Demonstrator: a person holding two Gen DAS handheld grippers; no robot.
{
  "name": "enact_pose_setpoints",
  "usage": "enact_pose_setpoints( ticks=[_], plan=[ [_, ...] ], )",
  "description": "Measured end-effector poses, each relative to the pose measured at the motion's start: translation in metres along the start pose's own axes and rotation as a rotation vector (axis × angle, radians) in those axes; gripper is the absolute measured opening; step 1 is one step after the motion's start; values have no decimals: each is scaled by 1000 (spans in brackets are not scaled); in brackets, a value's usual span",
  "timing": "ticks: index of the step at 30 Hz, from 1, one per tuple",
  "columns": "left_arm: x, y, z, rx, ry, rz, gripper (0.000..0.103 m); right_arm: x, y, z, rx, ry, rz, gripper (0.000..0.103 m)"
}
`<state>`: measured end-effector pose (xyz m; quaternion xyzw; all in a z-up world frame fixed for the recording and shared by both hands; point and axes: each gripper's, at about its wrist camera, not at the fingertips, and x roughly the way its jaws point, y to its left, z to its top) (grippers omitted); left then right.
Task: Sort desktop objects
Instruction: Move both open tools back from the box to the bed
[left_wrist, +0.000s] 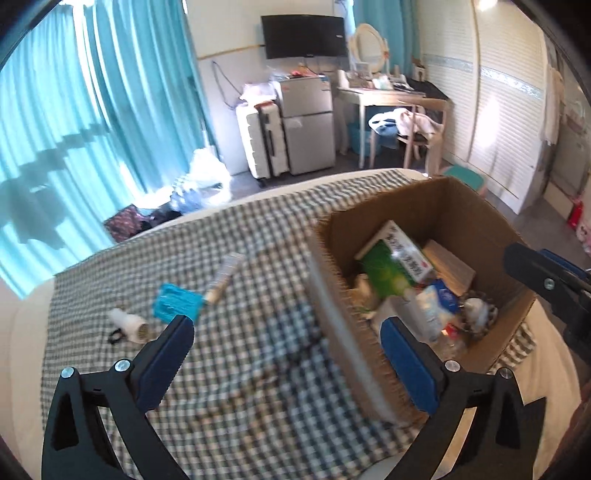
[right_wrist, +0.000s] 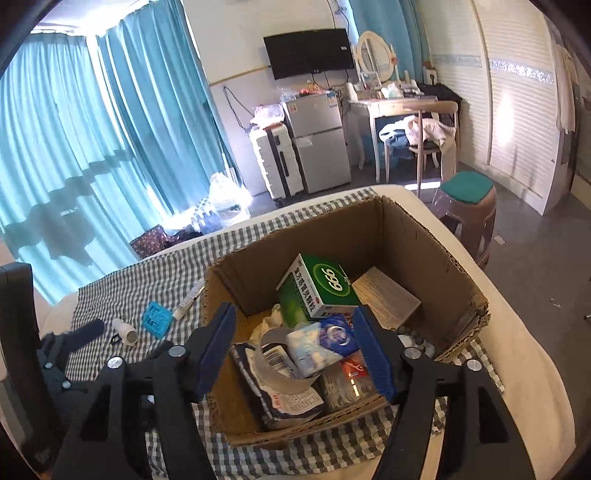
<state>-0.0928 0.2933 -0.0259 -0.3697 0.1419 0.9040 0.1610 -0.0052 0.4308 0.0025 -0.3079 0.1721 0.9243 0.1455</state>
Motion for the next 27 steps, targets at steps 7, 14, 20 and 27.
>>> enact_pose_setpoints(
  ticks=[7,14,20,27],
  plan=[
    [-28,65,-24,-80,-7,73,103,-25,42,-23,-52,-21,70,75],
    [-49,142,-64,-184,3,106,103,-32,95,-41,-129,-26,149,78],
    [-44,204,-102,-294,45,167,103,-22,142,-57,-218,-14,219,79],
    [-17,253,-129,-413,120,189,103,9,184,-76,-286,59,260,79]
  ],
)
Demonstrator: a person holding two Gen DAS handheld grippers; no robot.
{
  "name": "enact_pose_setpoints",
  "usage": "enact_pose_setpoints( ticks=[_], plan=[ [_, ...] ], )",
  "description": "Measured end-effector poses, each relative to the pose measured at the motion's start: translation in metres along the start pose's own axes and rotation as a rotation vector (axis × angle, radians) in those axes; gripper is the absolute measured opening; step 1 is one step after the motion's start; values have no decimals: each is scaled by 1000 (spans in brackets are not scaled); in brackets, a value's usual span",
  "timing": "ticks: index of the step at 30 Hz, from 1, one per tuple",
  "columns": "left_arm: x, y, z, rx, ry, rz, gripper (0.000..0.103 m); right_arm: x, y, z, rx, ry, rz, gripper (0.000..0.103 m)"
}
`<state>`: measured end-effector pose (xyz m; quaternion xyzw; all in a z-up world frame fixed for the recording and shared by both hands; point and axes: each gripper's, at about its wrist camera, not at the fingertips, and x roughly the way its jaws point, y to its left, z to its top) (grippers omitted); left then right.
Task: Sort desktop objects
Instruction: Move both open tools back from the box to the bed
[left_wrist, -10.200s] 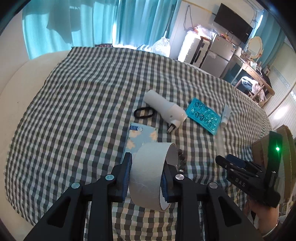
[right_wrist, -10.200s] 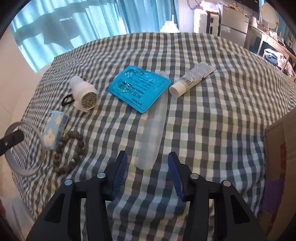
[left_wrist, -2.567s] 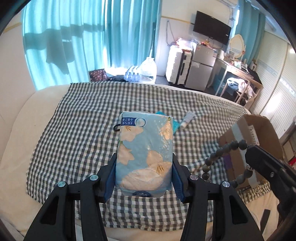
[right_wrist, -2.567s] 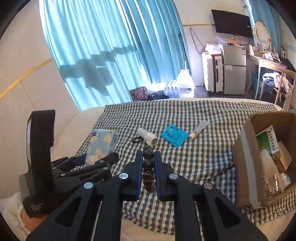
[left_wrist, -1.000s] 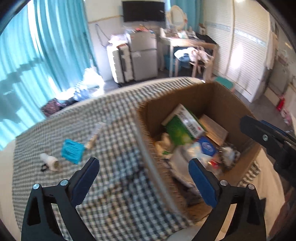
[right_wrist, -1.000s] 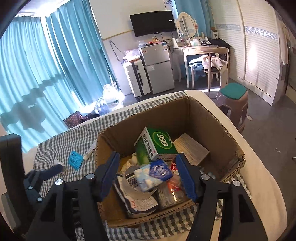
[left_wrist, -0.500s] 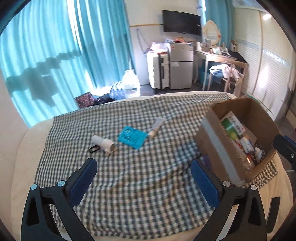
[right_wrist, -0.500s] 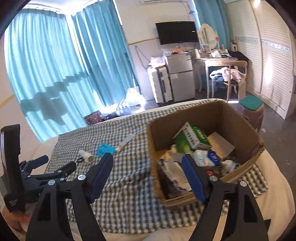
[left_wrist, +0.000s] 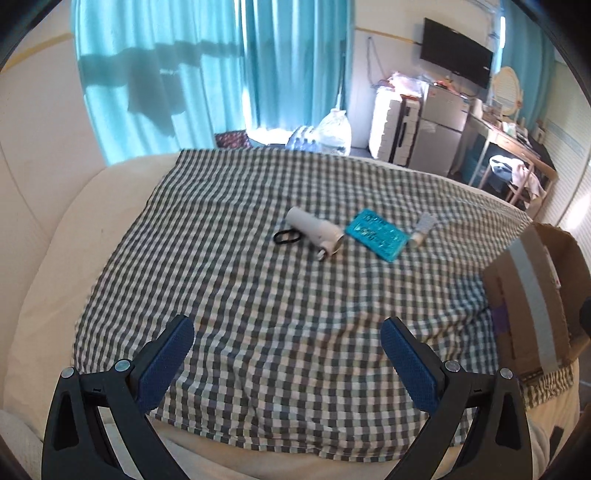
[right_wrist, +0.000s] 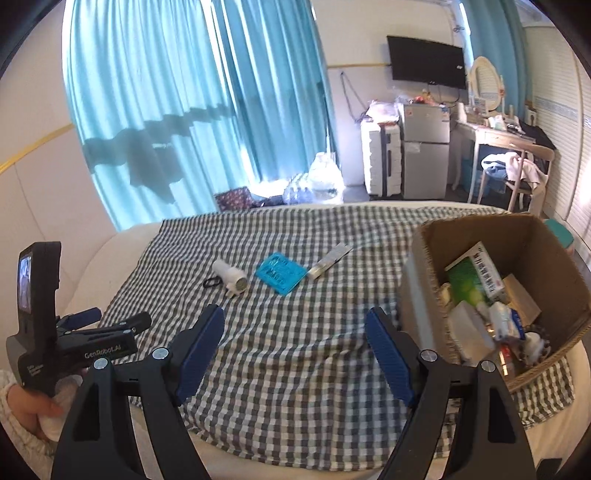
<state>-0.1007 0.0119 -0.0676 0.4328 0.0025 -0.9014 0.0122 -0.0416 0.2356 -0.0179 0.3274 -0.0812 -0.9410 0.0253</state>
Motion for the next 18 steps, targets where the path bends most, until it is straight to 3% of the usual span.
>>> enact_pose_setpoints(
  ticks=[11,14,18],
  plan=[
    [66,0,-3,-34,97,8,103,71,4,-3,20,104,-8,79],
    [79,-2,5,-79,47,78,103,98,-1,-2,43,143,-62,79],
    [100,-12,23,-127,36,75,103,132,-9,7,86,151,-102,79]
  ],
)
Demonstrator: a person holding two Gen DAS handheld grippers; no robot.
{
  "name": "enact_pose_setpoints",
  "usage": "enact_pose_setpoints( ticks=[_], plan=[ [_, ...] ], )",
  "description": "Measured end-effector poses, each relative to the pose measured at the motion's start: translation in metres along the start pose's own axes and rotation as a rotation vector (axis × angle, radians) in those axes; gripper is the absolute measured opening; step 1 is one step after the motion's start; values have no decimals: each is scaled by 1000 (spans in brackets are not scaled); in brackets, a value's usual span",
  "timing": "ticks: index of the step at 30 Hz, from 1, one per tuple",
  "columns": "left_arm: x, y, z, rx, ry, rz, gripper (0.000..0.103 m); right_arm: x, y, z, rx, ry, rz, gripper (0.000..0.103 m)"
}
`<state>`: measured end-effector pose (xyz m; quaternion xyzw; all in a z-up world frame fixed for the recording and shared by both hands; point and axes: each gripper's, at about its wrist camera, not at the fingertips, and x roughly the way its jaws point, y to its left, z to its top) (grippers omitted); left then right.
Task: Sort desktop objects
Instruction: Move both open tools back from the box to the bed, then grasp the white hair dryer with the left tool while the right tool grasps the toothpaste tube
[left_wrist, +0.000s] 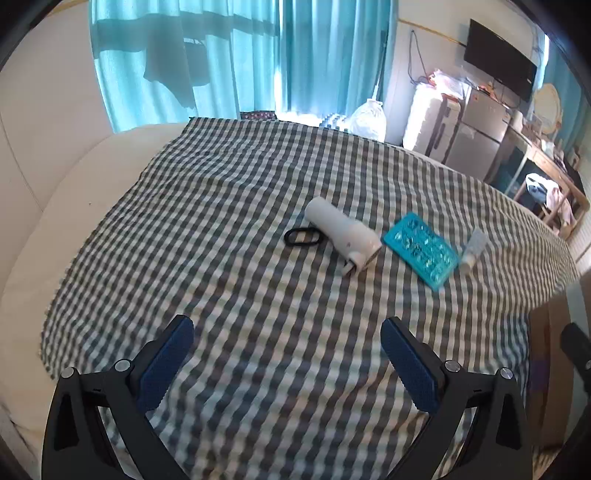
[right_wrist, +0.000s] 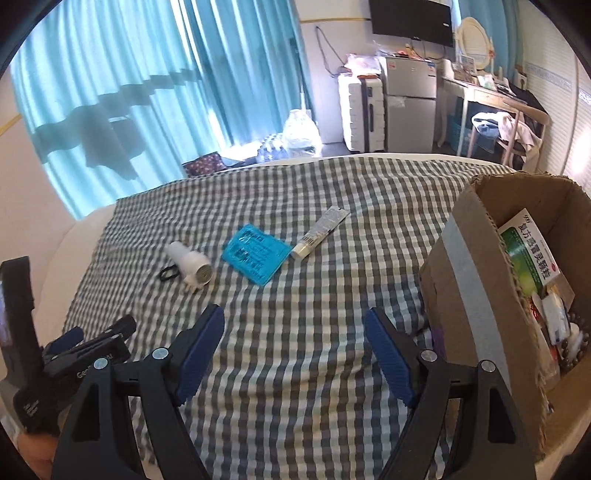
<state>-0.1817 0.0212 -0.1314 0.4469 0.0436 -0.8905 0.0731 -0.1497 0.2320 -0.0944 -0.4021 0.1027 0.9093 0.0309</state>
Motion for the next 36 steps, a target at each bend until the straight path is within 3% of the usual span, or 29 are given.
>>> enact_pose_setpoints(
  ticks=[5,9,14,16,18,20,21,22,23,24,26,28,36],
  plan=[
    [38,-21,28,-59,14,-29,103,50,-2,24,33,9,-20,78],
    [73,-40,46,-72,37,-8,103,99,-3,42,60,46,-27,78],
    [111,-47,58,-126,62,-14,103,154,-13,60,116,84,-40,72],
    [125,-48,60,-153,86,-25,103,169,-16,65,140,89,-60,69],
    [137,-50,60,-162,107,-23,103,190,-21,68,156,132,-90,55],
    [145,-52,59,-153,120,-18,101,207,-29,66,166,181,-91,52],
    [147,-52,58,-141,121,-34,95,206,-31,64,160,168,-86,48],
    [149,-52,58,-119,128,-46,63,203,-30,63,129,163,-86,45],
    [152,-53,57,-78,154,-53,54,200,-31,62,104,163,-77,32],
    [152,-55,55,-29,155,-52,54,197,-34,59,93,163,-60,26],
    [144,-49,52,-9,146,-81,53,188,-41,51,73,182,-25,23],
    [136,-37,45,-36,168,-121,53,171,-44,39,46,194,-12,23],
    [86,0,1,4,187,-113,53,114,-41,-31,12,261,23,22]
  ],
)
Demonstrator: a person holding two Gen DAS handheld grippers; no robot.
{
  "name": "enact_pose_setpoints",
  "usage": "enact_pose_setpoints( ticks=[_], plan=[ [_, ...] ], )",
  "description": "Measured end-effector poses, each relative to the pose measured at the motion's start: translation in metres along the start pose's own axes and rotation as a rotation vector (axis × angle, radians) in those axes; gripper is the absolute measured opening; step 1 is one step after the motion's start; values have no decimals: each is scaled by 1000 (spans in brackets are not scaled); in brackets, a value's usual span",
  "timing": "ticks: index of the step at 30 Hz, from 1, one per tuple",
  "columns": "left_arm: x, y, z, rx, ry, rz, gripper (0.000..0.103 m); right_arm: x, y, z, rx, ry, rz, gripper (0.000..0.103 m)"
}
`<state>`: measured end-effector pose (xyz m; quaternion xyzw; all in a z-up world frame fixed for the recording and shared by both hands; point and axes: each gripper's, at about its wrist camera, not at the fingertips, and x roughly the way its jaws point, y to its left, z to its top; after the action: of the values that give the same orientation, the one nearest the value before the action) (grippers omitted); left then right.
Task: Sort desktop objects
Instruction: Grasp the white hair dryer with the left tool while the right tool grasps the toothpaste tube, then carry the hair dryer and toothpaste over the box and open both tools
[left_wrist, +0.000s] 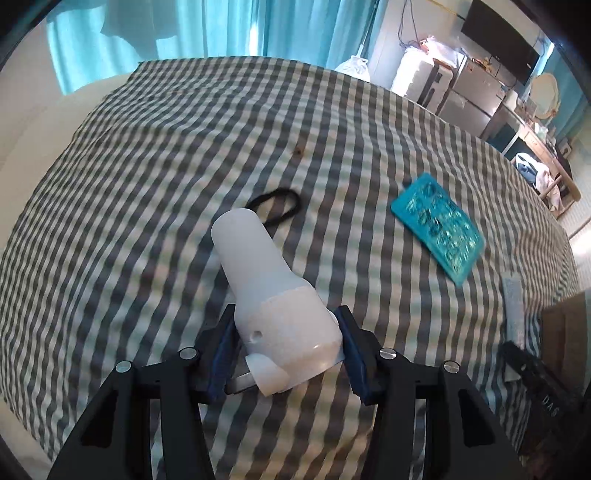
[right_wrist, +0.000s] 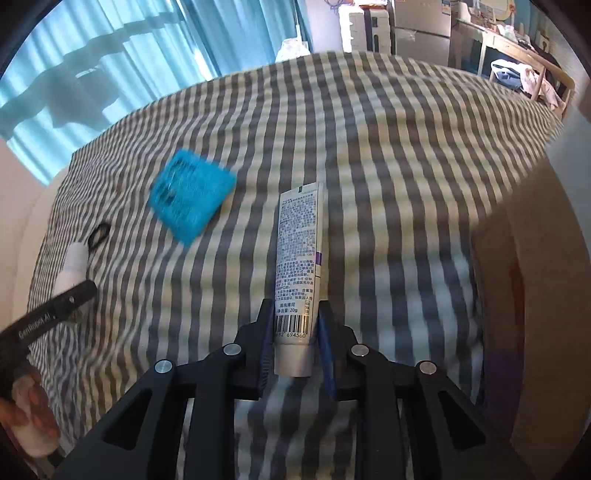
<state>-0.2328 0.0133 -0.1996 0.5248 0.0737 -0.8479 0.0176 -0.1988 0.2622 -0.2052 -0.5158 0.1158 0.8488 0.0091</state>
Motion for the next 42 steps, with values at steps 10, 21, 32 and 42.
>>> enact_pose_setpoints(
  ticks=[10,21,32,42],
  plan=[
    [-50,8,-35,15,-20,-47,53,-48,16,-48,-20,10,46,22],
    [-16,19,-48,-11,66,-7,54,-26,15,-64,1,81,69,22],
    [1,20,-40,36,56,-10,46,-8,16,-53,-43,34,51,24],
    [-61,7,-39,99,-17,-53,46,-66,33,-41,-55,-101,85,24]
  ],
)
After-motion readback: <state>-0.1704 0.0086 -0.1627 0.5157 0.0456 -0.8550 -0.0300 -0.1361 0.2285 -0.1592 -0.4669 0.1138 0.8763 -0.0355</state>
